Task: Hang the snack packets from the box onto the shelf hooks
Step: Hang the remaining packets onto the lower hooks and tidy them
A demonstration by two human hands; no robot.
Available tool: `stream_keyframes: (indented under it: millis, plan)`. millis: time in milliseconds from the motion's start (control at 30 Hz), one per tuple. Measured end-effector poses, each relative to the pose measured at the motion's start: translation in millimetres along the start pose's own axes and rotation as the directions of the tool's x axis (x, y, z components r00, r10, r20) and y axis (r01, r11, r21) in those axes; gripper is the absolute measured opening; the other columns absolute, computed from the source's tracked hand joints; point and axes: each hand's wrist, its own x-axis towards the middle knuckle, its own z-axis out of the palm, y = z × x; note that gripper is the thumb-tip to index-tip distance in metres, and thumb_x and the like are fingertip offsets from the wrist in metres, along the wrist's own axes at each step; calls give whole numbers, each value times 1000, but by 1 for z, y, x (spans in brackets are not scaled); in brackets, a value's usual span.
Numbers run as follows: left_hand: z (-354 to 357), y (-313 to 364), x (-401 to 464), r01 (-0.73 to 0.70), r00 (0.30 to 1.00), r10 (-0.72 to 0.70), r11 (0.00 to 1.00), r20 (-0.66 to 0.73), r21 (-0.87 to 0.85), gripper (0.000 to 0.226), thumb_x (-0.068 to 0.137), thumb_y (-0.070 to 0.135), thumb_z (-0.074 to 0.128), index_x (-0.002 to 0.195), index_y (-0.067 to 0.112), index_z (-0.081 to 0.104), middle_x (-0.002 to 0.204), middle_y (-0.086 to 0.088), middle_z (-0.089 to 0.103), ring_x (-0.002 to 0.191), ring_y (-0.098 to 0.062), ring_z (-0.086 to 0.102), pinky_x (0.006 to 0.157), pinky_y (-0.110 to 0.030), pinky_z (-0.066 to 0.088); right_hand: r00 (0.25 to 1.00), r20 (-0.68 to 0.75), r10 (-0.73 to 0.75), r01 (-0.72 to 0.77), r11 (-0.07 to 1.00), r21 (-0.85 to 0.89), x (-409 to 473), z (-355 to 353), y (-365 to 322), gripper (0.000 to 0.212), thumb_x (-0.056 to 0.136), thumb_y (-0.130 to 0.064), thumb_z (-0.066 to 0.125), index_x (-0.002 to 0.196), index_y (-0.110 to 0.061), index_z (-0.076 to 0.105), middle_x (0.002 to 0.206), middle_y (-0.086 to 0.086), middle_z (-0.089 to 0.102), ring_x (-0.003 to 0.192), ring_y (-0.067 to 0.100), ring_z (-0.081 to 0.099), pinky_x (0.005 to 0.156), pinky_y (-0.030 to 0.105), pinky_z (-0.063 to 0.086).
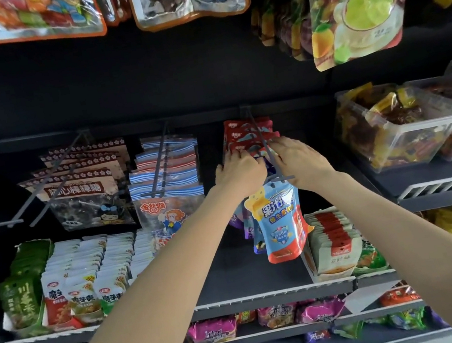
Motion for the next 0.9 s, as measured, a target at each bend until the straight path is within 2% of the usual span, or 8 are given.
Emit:
stream_keyframes:
  millis: [100, 167, 433, 600, 667, 800, 900]
  plan:
    - [5, 6, -2, 25, 998, -26, 1000, -65, -17, 50, 100, 34, 25, 142, 7, 30, 151, -12, 25, 140, -28, 21, 113, -51, 18, 999, 24, 26, -26, 1000, -15, 2, -1, -2, 42, 101, -31, 37, 141, -17, 40, 144, 5, 42, 133, 24, 37, 112, 42, 29]
    - [11, 6, -4, 37, 996, -38, 999, -83, -17, 51, 100, 33, 26, 144, 8, 26, 154, -12, 18, 142, -28, 16, 114, -51, 15, 999, 39, 38, -37, 999, -38, 2, -2, -4, 45, 100, -33, 38, 142, -16, 38, 144, 5, 41, 134, 24, 35, 112, 44, 28]
    - [18, -3, -6, -14, 980, 39, 991, -193, 130, 55, 101, 38, 27, 145, 5, 26, 154, -11, 23, 143, -25, 17, 116, -45, 16, 994, 67, 81, -73, 991, -109, -1, -12, -14, 42, 101, -34, 34, 138, -16, 41, 139, 8, 45, 130, 27, 39, 109, 45, 29]
    - [15, -4, -2, -41, 976, 71, 988, -204, 148, 56, 101, 36, 27, 148, 6, 19, 157, -11, 12, 146, -25, 8, 118, -41, 11, 994, 60, 89, -78, 983, -165, 2, -17, -13, 42, 99, -39, 37, 134, -18, 47, 134, 8, 47, 124, 27, 42, 102, 43, 33]
    - [14, -5, -1, -48, 977, 75, 989, -200, 140, 57, 101, 35, 25, 149, 7, 15, 158, -10, 9, 146, -24, 5, 118, -41, 9, 996, 69, 57, -46, 987, -152, 6, -15, -10, 48, 98, -42, 38, 140, -18, 40, 142, 7, 40, 132, 26, 35, 108, 44, 28]
    - [9, -5, 4, -63, 985, 88, 984, -151, 166, 57, 101, 36, 23, 150, 9, 13, 158, -8, 9, 146, -23, 4, 118, -44, 8, 982, 188, -22, 43, 993, -109, 14, -8, -1, 64, 99, -40, 36, 153, -18, 9, 159, 0, 9, 147, 16, 4, 117, 47, 7]
    - [7, -5, 6, -58, 990, 81, 980, -116, 190, 56, 101, 36, 22, 150, 11, 14, 159, -6, 7, 146, -22, 2, 117, -45, 6, 978, 207, -32, 57, 991, -118, 17, -6, 2, 64, 100, -42, 33, 153, -19, 5, 160, -2, 4, 147, 13, -3, 117, 46, 3]
